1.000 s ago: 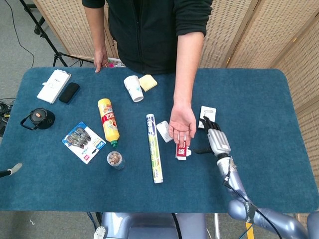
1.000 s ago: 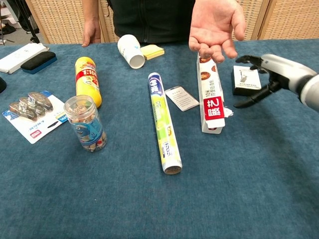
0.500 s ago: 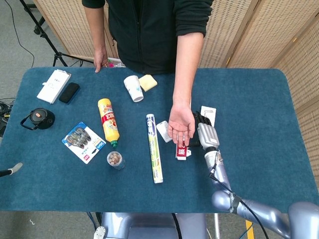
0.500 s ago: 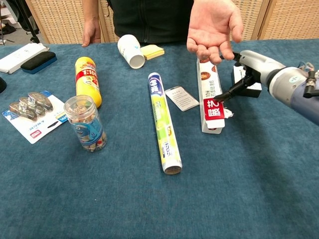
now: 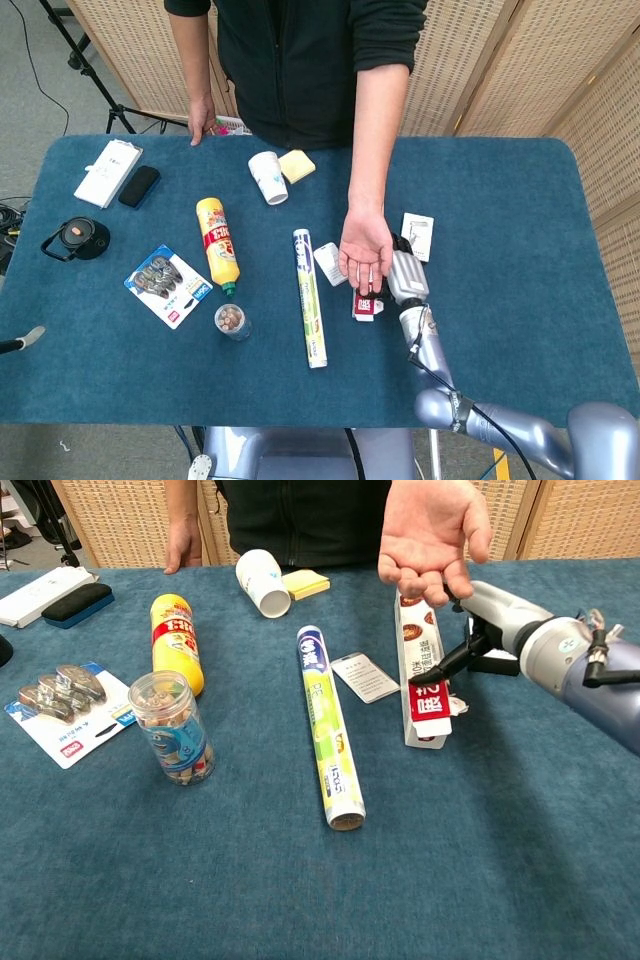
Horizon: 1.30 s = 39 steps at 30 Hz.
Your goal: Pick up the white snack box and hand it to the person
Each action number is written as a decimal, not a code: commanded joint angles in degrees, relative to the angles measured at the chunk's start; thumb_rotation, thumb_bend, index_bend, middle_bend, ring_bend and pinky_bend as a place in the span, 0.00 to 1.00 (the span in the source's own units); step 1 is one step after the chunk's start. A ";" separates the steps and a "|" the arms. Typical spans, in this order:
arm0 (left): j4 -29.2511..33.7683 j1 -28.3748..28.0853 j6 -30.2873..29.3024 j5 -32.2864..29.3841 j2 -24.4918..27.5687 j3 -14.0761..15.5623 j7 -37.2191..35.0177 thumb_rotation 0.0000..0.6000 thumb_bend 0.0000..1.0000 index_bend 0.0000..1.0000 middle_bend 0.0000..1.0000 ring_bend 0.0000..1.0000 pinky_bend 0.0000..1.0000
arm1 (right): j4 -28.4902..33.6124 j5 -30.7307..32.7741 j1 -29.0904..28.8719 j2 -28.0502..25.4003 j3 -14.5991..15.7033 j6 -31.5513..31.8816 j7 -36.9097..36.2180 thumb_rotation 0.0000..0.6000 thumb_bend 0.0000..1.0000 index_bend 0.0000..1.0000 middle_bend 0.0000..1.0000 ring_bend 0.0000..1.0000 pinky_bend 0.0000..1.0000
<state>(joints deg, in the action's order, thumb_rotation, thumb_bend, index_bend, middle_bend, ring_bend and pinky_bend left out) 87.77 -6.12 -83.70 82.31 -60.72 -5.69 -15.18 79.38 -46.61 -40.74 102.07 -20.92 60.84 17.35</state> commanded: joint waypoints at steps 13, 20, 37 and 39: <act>0.10 0.05 0.04 -0.53 0.03 -0.23 0.06 1.00 0.00 0.00 0.00 0.00 0.02 | -0.85 2.68 -1.51 3.36 3.94 5.05 15.09 1.00 0.00 0.00 0.00 0.00 0.00; 0.26 0.09 0.04 -0.46 0.09 -0.18 0.12 1.00 0.00 0.00 0.00 0.00 0.02 | -1.04 6.81 -0.30 1.80 4.81 6.57 20.35 1.00 0.00 0.00 0.00 0.00 0.00; 0.81 -0.13 0.28 -0.36 -0.19 -0.05 1.53 1.00 0.00 0.00 0.00 0.00 0.02 | -10.42 9.66 0.64 0.90 0.08 0.57 12.17 1.00 0.00 0.00 0.00 0.00 0.00; 0.79 -0.11 0.20 -0.40 -0.19 -0.11 1.46 1.00 0.00 0.00 0.00 0.00 0.02 | -11.38 10.03 0.41 1.04 -0.14 -0.07 12.14 1.00 0.00 0.00 0.00 0.00 0.00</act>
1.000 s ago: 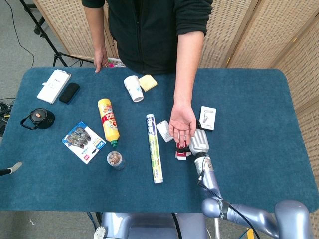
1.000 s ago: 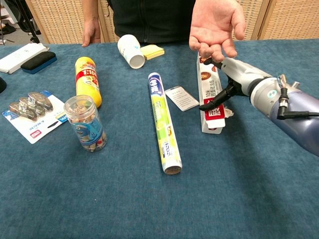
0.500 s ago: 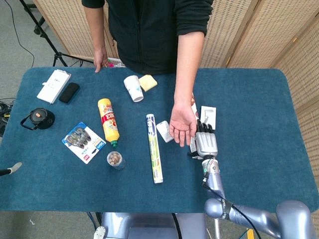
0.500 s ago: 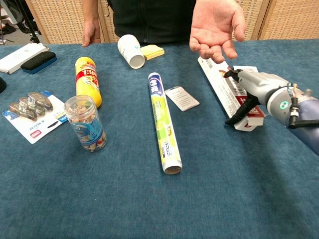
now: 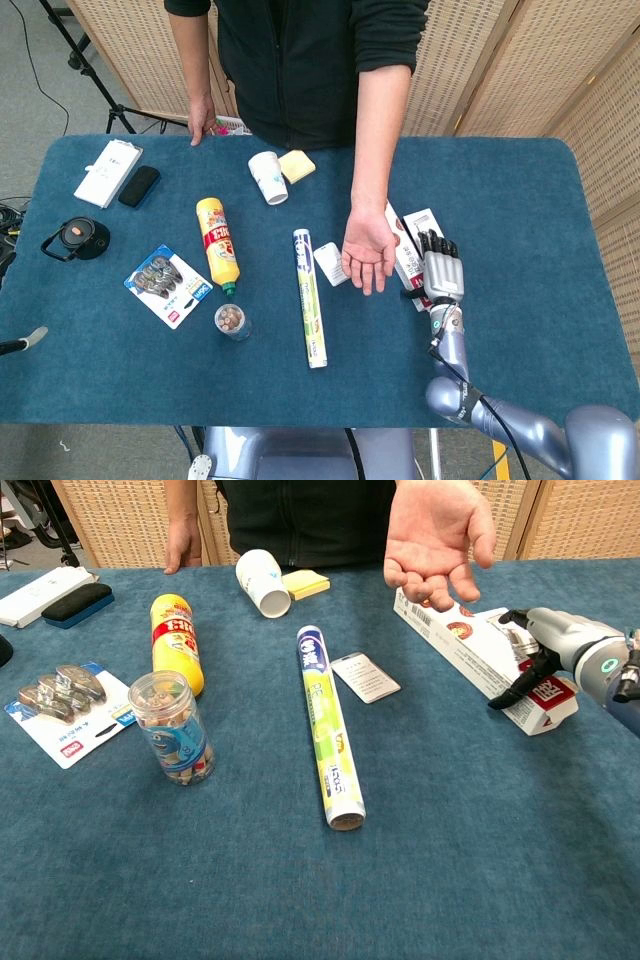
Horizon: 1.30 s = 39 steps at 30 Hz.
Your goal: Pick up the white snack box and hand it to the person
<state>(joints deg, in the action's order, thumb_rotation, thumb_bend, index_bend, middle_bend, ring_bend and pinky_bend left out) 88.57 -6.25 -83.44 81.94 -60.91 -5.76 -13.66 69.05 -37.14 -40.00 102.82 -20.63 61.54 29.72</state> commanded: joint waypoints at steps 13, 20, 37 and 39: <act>-0.30 0.15 -0.25 0.03 0.14 -0.10 -1.01 1.00 0.00 0.00 0.00 0.00 0.02 | -5.10 -7.34 0.86 -0.35 1.05 1.80 -4.68 1.00 0.82 0.62 0.71 0.69 0.60; -0.06 0.26 -0.47 0.36 0.25 0.07 -0.95 1.00 0.00 0.00 0.00 0.00 0.02 | -1.62 -10.83 3.95 -6.10 2.84 3.24 -5.34 1.00 0.85 0.63 0.71 0.69 0.60; 0.83 0.44 -1.12 1.89 0.19 0.86 0.24 1.00 0.00 0.00 0.00 0.00 0.02 | -10.53 -10.93 14.11 -19.32 2.19 6.21 -13.56 1.00 0.85 0.63 0.71 0.69 0.60; 0.93 0.45 -1.19 1.93 0.16 0.87 0.39 1.00 0.00 0.00 0.00 0.00 0.02 | -12.45 -9.36 14.61 -19.62 0.38 5.60 -15.71 1.00 0.86 0.63 0.71 0.69 0.60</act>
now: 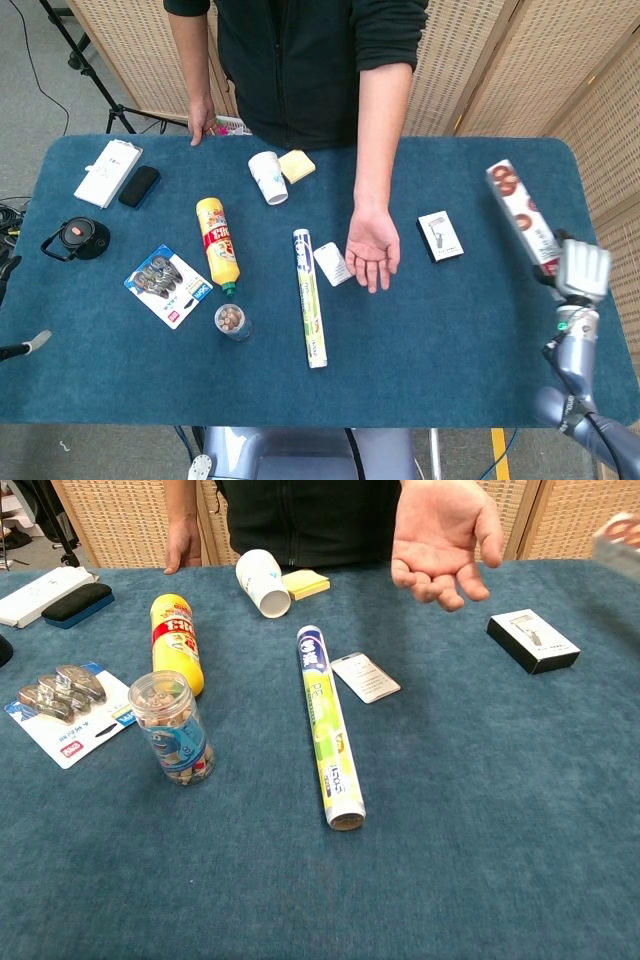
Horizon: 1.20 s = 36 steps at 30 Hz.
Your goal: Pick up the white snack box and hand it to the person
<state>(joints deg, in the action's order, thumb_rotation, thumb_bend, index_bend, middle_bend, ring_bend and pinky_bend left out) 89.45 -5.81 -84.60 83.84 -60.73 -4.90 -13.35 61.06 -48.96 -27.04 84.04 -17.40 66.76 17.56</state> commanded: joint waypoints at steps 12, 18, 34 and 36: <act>0.33 -0.10 0.02 0.11 -0.10 0.09 0.73 1.00 0.00 0.00 0.00 0.00 0.02 | -5.19 -7.70 3.52 -0.18 -10.14 11.17 -32.30 1.00 0.93 0.63 0.71 0.69 0.60; 0.23 -0.10 0.07 0.01 0.11 0.04 0.06 1.00 0.00 0.00 0.00 0.00 0.02 | -7.50 -14.97 1.82 2.91 -10.39 17.60 -41.41 1.00 0.95 0.63 0.71 0.69 0.60; -0.12 -0.12 0.13 0.49 0.43 0.31 -1.15 1.00 0.00 0.00 0.00 0.00 0.02 | 0.03 -36.83 -2.13 -5.58 0.92 18.03 -50.46 1.00 0.85 0.63 0.68 0.69 0.60; -0.11 -0.13 0.18 0.38 0.46 0.27 -1.20 1.00 0.00 0.00 0.00 0.00 0.02 | 2.19 -37.45 -2.50 -6.59 0.95 17.98 -49.89 1.00 0.84 0.63 0.68 0.69 0.60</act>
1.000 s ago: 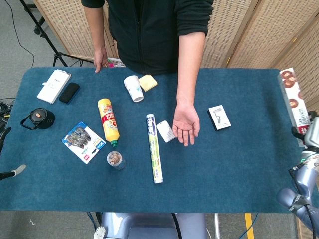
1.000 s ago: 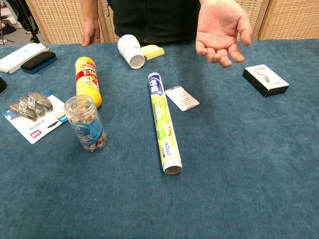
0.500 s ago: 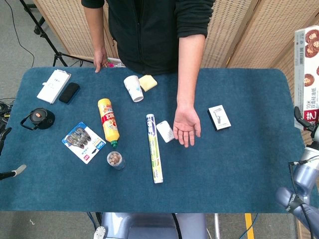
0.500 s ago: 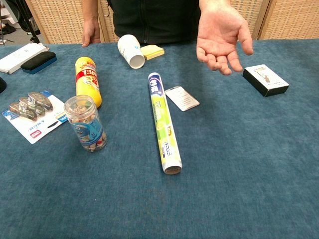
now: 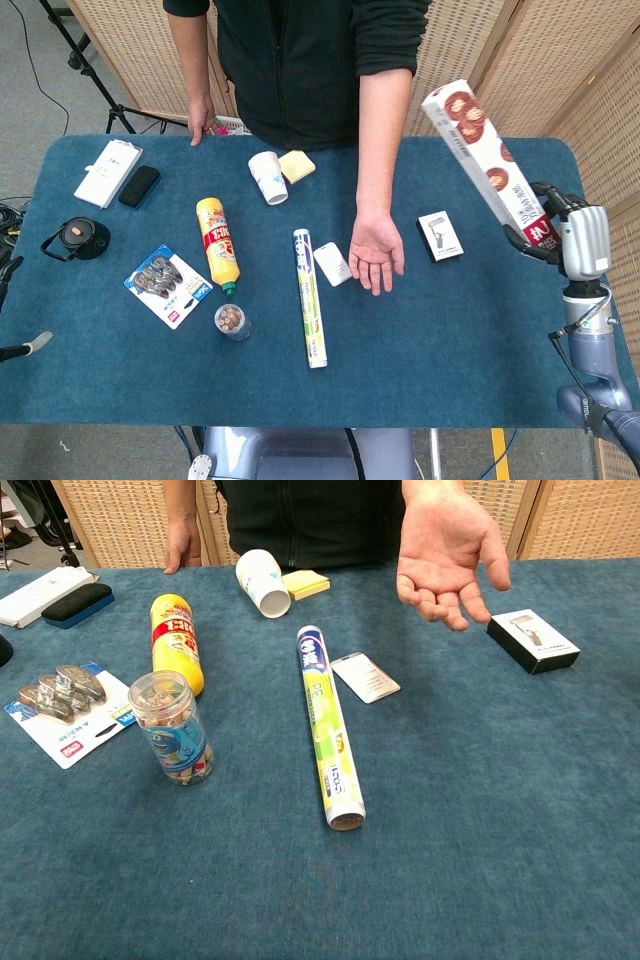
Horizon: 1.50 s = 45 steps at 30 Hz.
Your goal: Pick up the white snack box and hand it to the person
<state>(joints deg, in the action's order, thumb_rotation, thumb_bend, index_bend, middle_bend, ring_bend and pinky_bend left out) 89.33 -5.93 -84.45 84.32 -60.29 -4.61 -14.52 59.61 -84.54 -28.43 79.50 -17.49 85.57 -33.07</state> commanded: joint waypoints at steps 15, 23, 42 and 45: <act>0.07 0.04 0.07 -0.37 0.19 -0.06 -0.06 1.00 0.00 0.00 0.00 0.00 0.02 | 25.30 -9.60 -5.28 -11.36 7.11 -10.96 14.97 1.00 0.78 0.63 0.68 0.69 0.60; -0.20 0.17 -0.17 -0.34 0.36 -0.12 -0.92 1.00 0.00 0.00 0.00 0.00 0.02 | 29.78 -8.88 -7.02 -10.19 7.91 -15.26 25.44 1.00 0.74 0.63 0.68 0.69 0.60; -0.33 0.13 -0.01 -0.35 0.59 -0.14 -1.64 1.00 0.00 0.00 0.00 0.00 0.02 | 36.68 1.46 -5.55 -12.47 6.82 -19.34 35.55 1.00 0.00 0.00 0.00 0.00 0.19; -0.22 0.17 -0.08 -0.39 0.64 -0.16 -1.72 1.00 0.00 0.00 0.00 0.00 0.02 | 36.99 1.78 -4.66 -13.91 6.93 -18.76 34.75 1.00 0.00 0.00 0.00 0.00 0.17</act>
<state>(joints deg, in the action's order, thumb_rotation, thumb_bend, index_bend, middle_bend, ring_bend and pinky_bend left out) 89.11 -5.77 -84.51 83.93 -59.66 -4.76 -16.22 96.45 -82.92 -33.56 66.19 -10.59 66.45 2.05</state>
